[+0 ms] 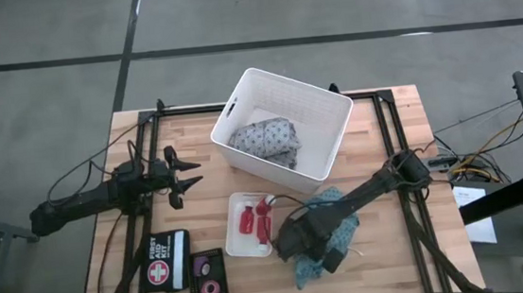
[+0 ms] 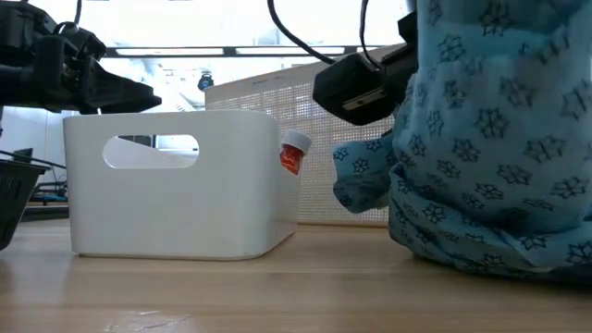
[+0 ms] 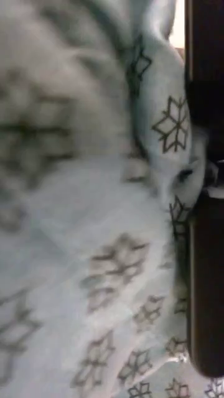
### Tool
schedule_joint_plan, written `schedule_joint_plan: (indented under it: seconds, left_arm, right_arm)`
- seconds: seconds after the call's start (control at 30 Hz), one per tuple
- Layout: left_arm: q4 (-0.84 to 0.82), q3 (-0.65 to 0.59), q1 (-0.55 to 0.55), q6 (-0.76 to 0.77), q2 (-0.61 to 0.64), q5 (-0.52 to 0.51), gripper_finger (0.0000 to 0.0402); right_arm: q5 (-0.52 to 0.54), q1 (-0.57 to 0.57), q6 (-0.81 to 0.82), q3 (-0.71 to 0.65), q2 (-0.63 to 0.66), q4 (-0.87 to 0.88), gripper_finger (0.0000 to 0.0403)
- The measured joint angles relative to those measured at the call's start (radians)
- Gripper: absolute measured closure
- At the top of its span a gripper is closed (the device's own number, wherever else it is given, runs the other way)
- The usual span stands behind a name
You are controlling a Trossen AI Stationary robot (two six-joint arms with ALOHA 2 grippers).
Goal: Pick & Place Medicine items
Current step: Put the blue patient gown into the big white bin
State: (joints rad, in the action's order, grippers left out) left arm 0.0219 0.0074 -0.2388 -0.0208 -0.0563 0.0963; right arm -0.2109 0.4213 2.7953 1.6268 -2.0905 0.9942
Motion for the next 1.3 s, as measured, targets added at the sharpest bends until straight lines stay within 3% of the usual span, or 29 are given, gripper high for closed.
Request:
schedule_joint_plan:
  seconds: [0.47, 0.67, 1.0, 1.3]
  left_arm:
    - [0.000, 0.000, 0.000, 0.000, 0.000, 0.000, 0.0217]
    - [0.000, 0.000, 0.000, 0.000, 0.000, 0.000, 0.0217]
    - [0.000, 0.000, 0.000, 0.000, 0.000, 0.000, 0.0217]
    - [0.000, 0.000, 0.000, 0.000, 0.000, 0.000, 0.0217]
  right_arm:
    - [-0.003, 0.000, -0.006, 0.021, 0.008, 0.027, 0.0123]
    - [0.001, -0.001, 0.006, 0.062, 0.009, 0.058, 0.0058]
    - [0.011, -0.003, 0.086, 0.117, 0.010, 0.054, 0.0032]
    - [0.134, 0.029, 0.208, 0.229, 0.010, 0.185, 0.0032]
